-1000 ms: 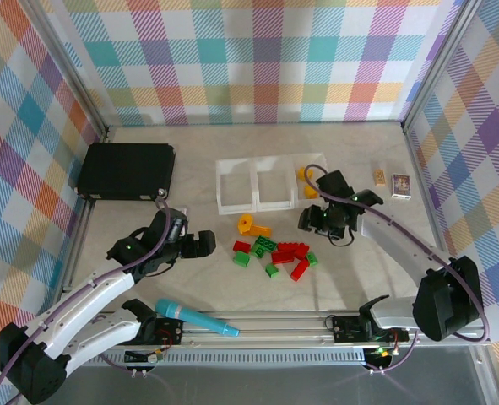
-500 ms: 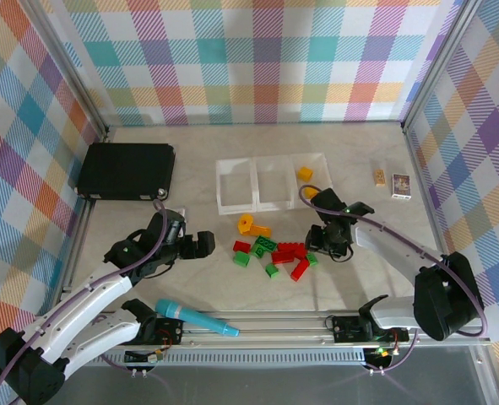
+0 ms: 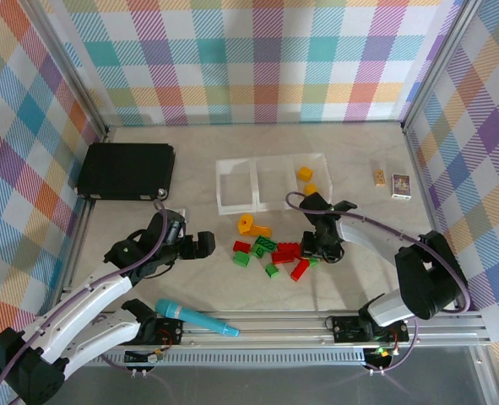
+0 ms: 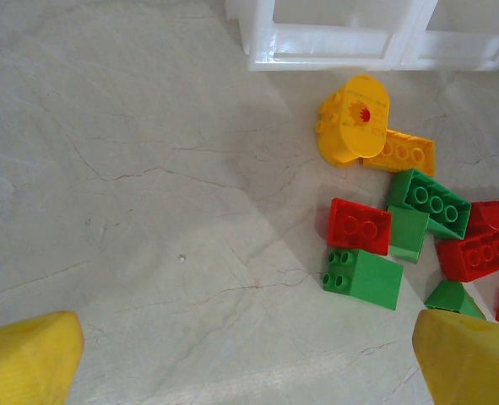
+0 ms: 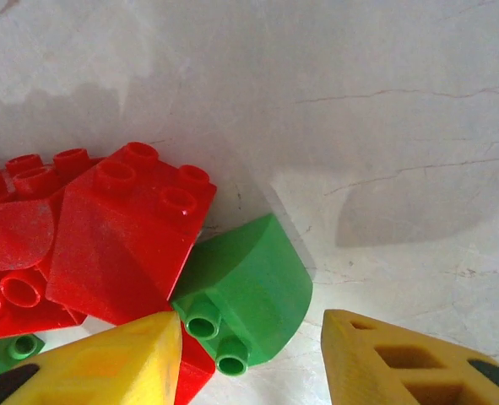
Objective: Sort the legos into containers by color
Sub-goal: Rotate the lego at the bottom-right of the table.
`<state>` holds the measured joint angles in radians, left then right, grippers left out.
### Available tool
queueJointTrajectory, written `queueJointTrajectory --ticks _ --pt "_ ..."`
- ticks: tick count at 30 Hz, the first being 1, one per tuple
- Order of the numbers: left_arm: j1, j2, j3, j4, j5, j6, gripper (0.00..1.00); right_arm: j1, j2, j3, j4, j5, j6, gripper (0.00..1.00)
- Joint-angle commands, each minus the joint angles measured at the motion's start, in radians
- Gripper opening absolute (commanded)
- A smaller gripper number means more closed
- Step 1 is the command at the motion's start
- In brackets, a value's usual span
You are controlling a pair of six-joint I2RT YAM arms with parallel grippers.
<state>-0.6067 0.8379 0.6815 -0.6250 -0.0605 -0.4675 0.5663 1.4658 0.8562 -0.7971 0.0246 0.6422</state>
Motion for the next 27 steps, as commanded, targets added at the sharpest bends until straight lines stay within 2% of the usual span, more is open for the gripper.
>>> queueJointTrajectory --ticks 1,6,16,27 --pt "-0.011 0.001 -0.007 0.000 0.002 0.004 1.00 0.010 0.026 0.022 0.020 -0.010 -0.013 0.48" --pt "-0.011 0.001 -0.014 0.005 0.000 0.006 1.00 0.014 0.062 0.017 0.028 0.000 -0.016 0.48" --pt "-0.011 -0.002 -0.007 0.005 0.000 0.008 1.00 0.011 0.065 -0.002 0.012 0.080 -0.023 0.41" --pt "-0.011 0.004 -0.004 0.014 0.004 0.007 1.00 -0.028 -0.027 -0.068 -0.002 0.095 -0.013 0.38"
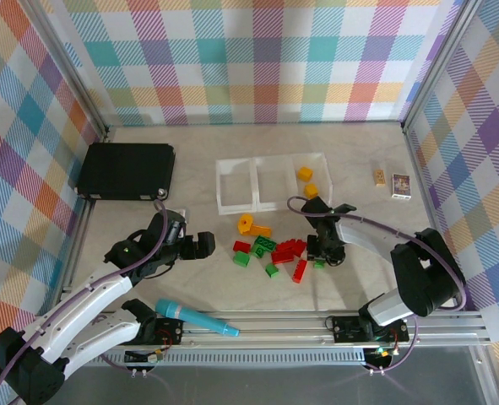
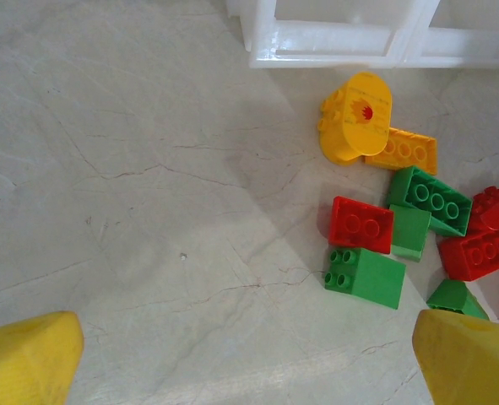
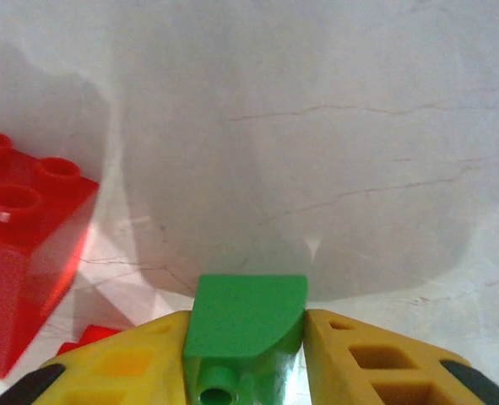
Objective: Sort the legos into containers by color
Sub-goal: Rotate the lego at the bottom-right of the table, then pick up the lego from the bottom-right of the table.
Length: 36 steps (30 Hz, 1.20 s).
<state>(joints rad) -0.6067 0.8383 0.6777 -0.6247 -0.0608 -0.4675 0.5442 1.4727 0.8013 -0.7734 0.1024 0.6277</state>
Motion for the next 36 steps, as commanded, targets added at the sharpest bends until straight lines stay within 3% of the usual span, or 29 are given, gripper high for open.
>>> queueJointTrajectory --ticks 1,15,26,36 --pt "-0.011 0.009 0.002 0.015 0.006 0.007 0.99 -0.006 -0.035 -0.014 -0.024 0.014 -0.001 0.39" --pt "-0.011 0.036 0.010 0.026 0.017 0.014 1.00 -0.006 0.015 -0.045 0.047 -0.003 0.018 0.41" --pt "-0.012 0.048 0.023 0.018 0.015 0.020 1.00 -0.006 -0.020 -0.064 0.055 0.005 0.010 0.30" --pt "-0.013 0.055 0.045 0.039 0.031 0.025 1.00 -0.004 -0.097 0.187 -0.070 -0.012 -0.072 0.21"
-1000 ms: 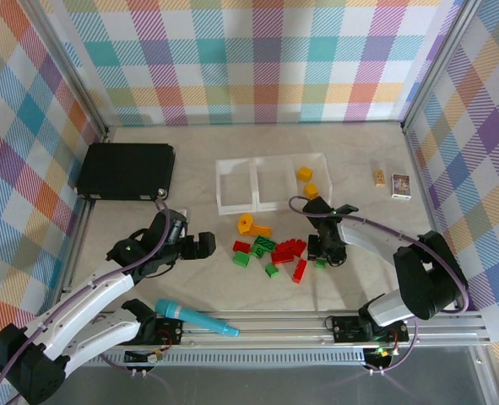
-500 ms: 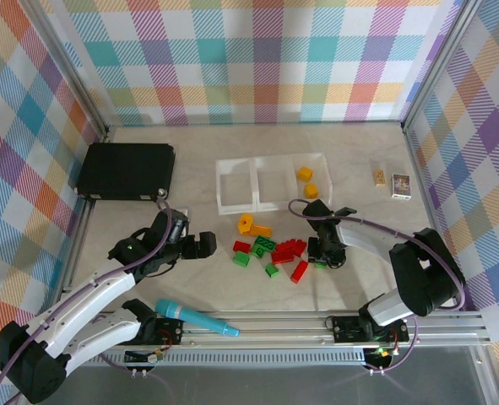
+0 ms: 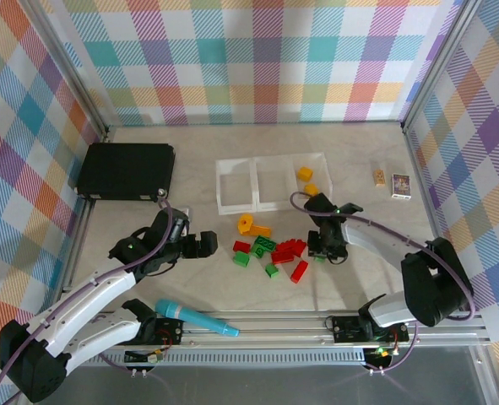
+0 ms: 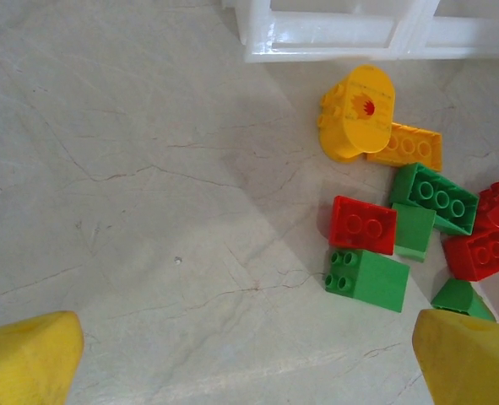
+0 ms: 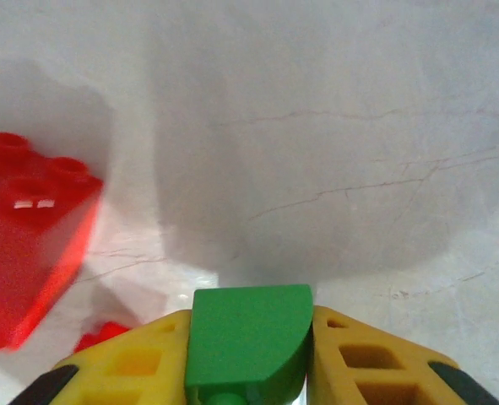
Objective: Sort the legos into containers by color
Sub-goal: Pick up the lego from the bottom-right of the table, then place the lego in the container.
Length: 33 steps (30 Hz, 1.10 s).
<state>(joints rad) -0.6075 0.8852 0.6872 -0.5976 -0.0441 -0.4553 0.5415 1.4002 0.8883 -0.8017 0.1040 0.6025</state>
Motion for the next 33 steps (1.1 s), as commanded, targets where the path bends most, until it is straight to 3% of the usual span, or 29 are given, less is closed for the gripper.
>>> queueJointTrajectory --ticks 1,8,13,24,28,33 --pt "-0.011 0.016 0.037 0.020 0.017 0.013 1.00 -0.002 -0.016 0.145 -0.037 -0.024 -0.066 0.21" --pt "-0.013 0.105 0.072 0.097 0.051 0.004 1.00 -0.001 0.202 0.499 -0.028 -0.060 -0.168 0.20" --pt "-0.018 0.142 0.064 0.149 0.049 -0.004 1.00 -0.002 0.380 0.620 0.103 -0.164 -0.174 0.19" --pt "-0.032 0.238 0.101 0.171 0.060 0.000 1.00 -0.002 0.663 0.862 0.095 -0.159 -0.199 0.21" --pt "-0.034 0.243 0.114 0.151 0.053 0.011 1.00 -0.002 0.690 0.867 0.098 -0.138 -0.196 0.26" --pt "-0.037 0.237 0.111 0.141 0.054 0.011 1.00 -0.005 0.701 0.863 0.085 -0.105 -0.194 0.42"
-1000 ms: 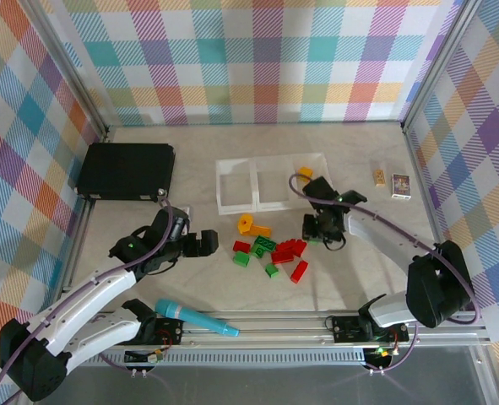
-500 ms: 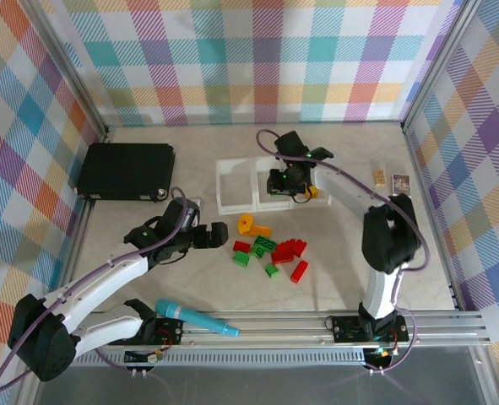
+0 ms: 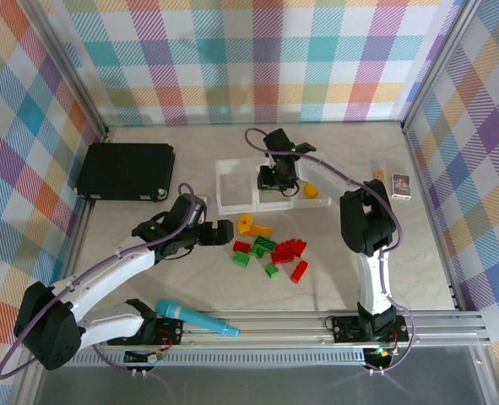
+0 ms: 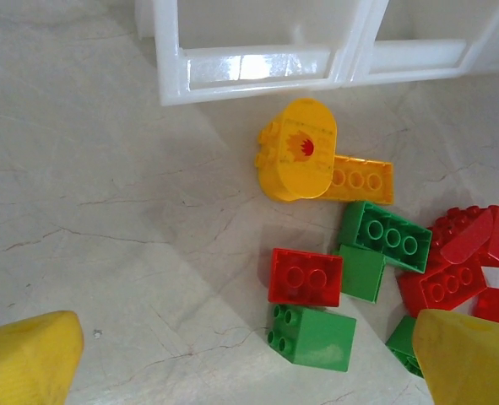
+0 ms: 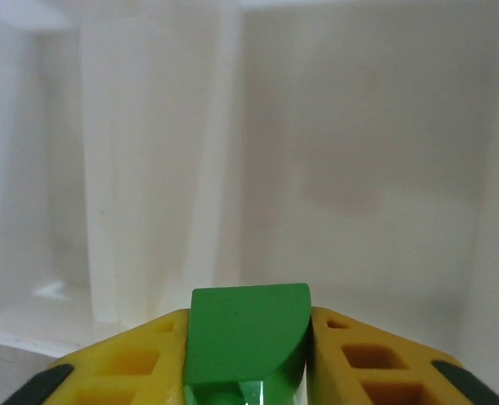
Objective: Sort the legos into containers by color
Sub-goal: Place the lego in the container, then pick up the lego from the middle-left of the table.
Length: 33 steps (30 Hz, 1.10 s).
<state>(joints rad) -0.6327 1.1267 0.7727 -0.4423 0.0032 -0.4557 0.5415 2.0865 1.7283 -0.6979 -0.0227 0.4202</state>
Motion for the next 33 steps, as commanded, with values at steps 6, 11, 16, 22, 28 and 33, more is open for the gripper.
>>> queueJointTrajectory --ticks 6,11,16,22,28,33 --pt "-0.025 -0.024 0.033 -0.054 0.009 0.015 0.99 -0.006 -0.019 0.012 -0.040 0.037 -0.013 0.56" --pt "-0.037 -0.047 0.023 -0.090 -0.014 -0.001 0.99 -0.006 -0.082 0.001 -0.068 0.042 0.016 0.61" --pt "-0.091 -0.060 0.013 -0.118 -0.053 -0.029 0.95 -0.006 -0.227 -0.107 -0.036 0.011 0.084 0.63" --pt "-0.222 -0.070 -0.018 -0.125 -0.144 -0.071 0.96 -0.005 -0.489 -0.345 0.047 0.024 0.164 0.73" --pt "-0.291 -0.029 -0.025 -0.130 -0.188 -0.050 1.00 -0.011 -0.744 -0.540 0.000 0.189 0.145 0.87" --pt "-0.291 0.086 0.023 -0.144 -0.158 0.063 1.00 -0.071 -0.976 -0.722 -0.012 0.232 0.140 0.94"
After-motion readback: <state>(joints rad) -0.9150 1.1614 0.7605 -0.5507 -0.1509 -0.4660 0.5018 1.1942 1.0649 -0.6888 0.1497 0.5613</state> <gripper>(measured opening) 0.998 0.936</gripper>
